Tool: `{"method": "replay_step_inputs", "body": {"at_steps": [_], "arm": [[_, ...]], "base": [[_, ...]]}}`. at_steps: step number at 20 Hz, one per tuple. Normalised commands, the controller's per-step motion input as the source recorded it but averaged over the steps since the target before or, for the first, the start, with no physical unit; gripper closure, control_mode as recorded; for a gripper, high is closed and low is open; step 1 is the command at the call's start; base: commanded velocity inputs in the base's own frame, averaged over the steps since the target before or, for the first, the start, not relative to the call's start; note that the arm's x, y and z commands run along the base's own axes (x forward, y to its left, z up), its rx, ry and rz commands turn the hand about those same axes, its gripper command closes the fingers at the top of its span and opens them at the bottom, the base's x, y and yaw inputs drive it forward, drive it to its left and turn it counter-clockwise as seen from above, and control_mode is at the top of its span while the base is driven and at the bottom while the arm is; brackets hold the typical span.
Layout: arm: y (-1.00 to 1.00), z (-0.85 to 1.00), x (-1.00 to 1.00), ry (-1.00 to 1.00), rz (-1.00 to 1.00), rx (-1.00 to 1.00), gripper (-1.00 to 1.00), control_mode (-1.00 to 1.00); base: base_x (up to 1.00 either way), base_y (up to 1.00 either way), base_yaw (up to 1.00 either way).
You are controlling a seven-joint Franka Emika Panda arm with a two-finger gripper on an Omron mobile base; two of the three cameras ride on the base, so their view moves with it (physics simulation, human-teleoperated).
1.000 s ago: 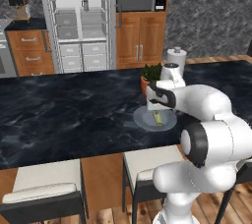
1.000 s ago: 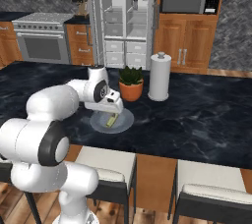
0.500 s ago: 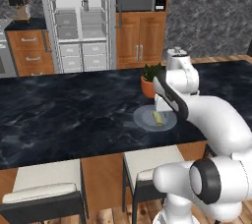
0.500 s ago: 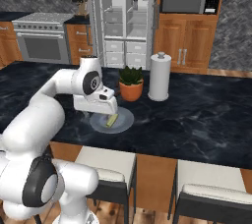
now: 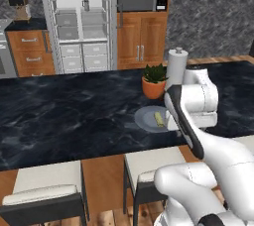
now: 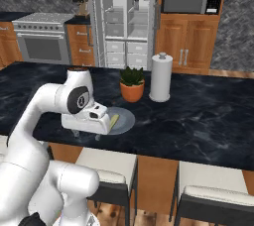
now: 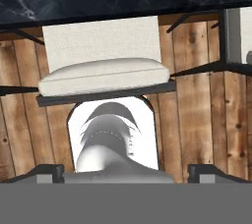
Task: Retrieve the butter from the fridge and place it on a plate on the dining table. Then retrieve the butter knife by the fridge and place it near the plate.
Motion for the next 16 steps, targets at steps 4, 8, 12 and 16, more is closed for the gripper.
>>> {"method": "replay_step_inputs", "body": {"at_steps": [4, 8, 12, 16], "arm": [[-0.03, 0.02, -0.49, -0.21, 0.0, 0.1, -1.0, -1.0], [-0.01, 0.0, -0.1, -0.17, 0.0, 0.09, -1.0, -1.0], [0.0, 0.0, -0.02, -0.16, 0.0, 0.01, -1.0, -1.0], [0.09, 0.0, 0.0, 0.0, 0.0, -0.07, -1.0, -1.0]], "base": [[0.0, 0.0, 0.0], [0.0, 0.0, 0.0], [0.0, 0.0, 0.0], [0.0, 0.0, 0.0]]}}
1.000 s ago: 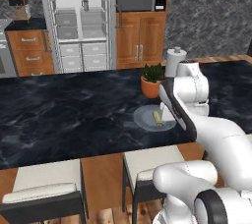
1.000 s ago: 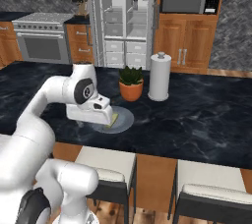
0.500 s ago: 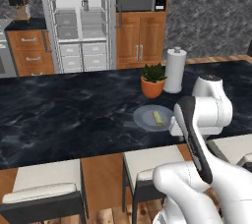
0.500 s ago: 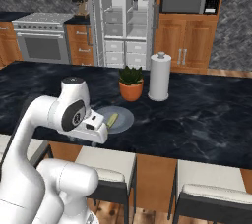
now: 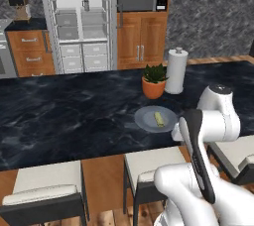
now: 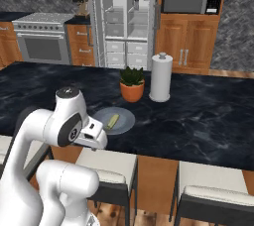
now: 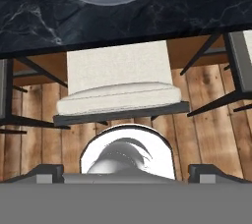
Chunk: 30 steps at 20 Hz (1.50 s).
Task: Retrieve the butter from the fridge and place it on a plate on the dining table. Then retrieve the butter knife by the fridge and place it near the plate.
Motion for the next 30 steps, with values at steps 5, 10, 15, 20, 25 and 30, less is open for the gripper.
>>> {"method": "replay_step_inputs", "body": {"at_steps": [5, 10, 15, 20, 25, 30], "arm": [[0.24, 0.0, 0.01, 0.0, -0.01, -0.15, -1.0, -1.0], [0.16, -0.14, 0.02, 0.0, -0.02, -0.08, -1.0, -1.0], [0.0, -0.32, 0.02, 0.0, -0.02, 0.0, -1.0, -1.0], [0.0, 0.0, 0.0, 0.0, 0.0, 0.0, -1.0, -1.0], [0.0, 0.0, 0.0, 0.0, 0.0, 0.0, -1.0, -1.0], [0.13, -0.07, -0.11, 0.0, 0.0, 0.0, -1.0, 1.0]], "base": [[0.0, 0.0, 0.0], [0.0, 0.0, 0.0], [0.0, 0.0, 0.0], [0.0, 0.0, 0.0], [0.0, 0.0, 0.0], [-0.16, 0.14, 0.01]]}}
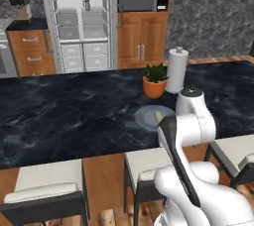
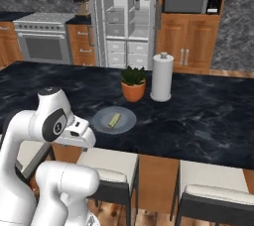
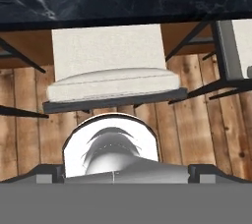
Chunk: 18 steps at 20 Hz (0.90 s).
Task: Retrieve the butter from the fridge and place it on a plate on the dining table. Then retrieve the butter knife by the fridge and place it near the plate.
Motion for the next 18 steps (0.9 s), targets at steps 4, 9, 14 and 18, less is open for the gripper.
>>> {"method": "replay_step_inputs", "body": {"at_steps": [4, 9, 14, 18], "arm": [[0.0, 0.0, 0.0, 0.0, 0.0, 0.0, -1.0, 1.0], [0.0, 0.0, 0.0, 0.0, 0.0, 0.0, -1.0, 1.0], [0.0, 0.0, 0.0, 0.0, 0.0, 0.0, -1.0, 1.0], [0.0, 0.0, 0.0, 0.0, 0.0, 0.0, -1.0, 1.0]], "base": [[-0.56, 0.48, 0.03], [-0.51, 0.7, 0.03], [-0.22, 0.99, 0.16], [-0.09, 1.0, 0.17]]}}
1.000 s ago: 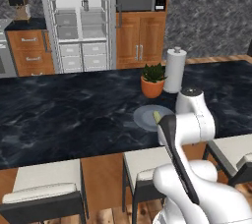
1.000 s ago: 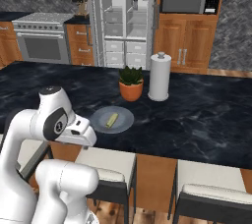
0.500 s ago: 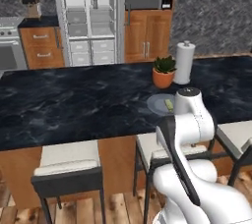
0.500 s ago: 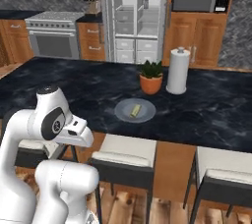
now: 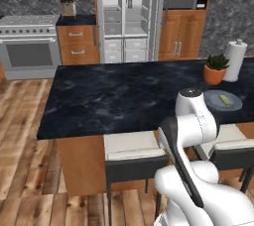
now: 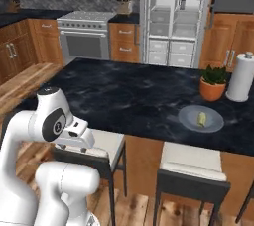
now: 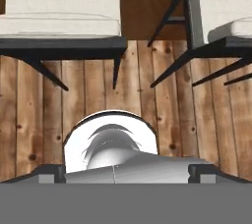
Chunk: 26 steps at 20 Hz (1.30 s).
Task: Retrieve the butter from the fridge and place it on a plate on the dining table. Then retrieve the butter knife by the fridge and place it near the plate.
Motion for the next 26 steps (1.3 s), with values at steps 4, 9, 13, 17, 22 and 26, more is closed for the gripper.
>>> {"method": "replay_step_inputs", "body": {"at_steps": [4, 9, 13, 17, 22, 26], "arm": [[0.0, 0.0, 0.0, 0.0, 0.0, 0.0, -1.0, 1.0], [0.0, 0.0, 0.0, 0.0, 0.0, 0.0, -1.0, 1.0], [0.0, 0.0, 0.0, 0.0, 0.0, 0.0, -1.0, 1.0], [0.0, 0.0, 0.0, 0.0, 0.0, 0.0, -1.0, 1.0], [0.0, 0.0, 0.0, 0.0, 0.0, 0.0, -1.0, 1.0], [0.0, 0.0, 0.0, 0.0, 0.0, 0.0, -1.0, 1.0]], "base": [[0.0, 1.0, 0.14], [0.0, 1.0, 0.13], [0.0, 1.0, 0.11], [0.0, 1.0, 0.09], [0.0, 1.0, 0.07], [0.0, 1.0, 0.05]]}}
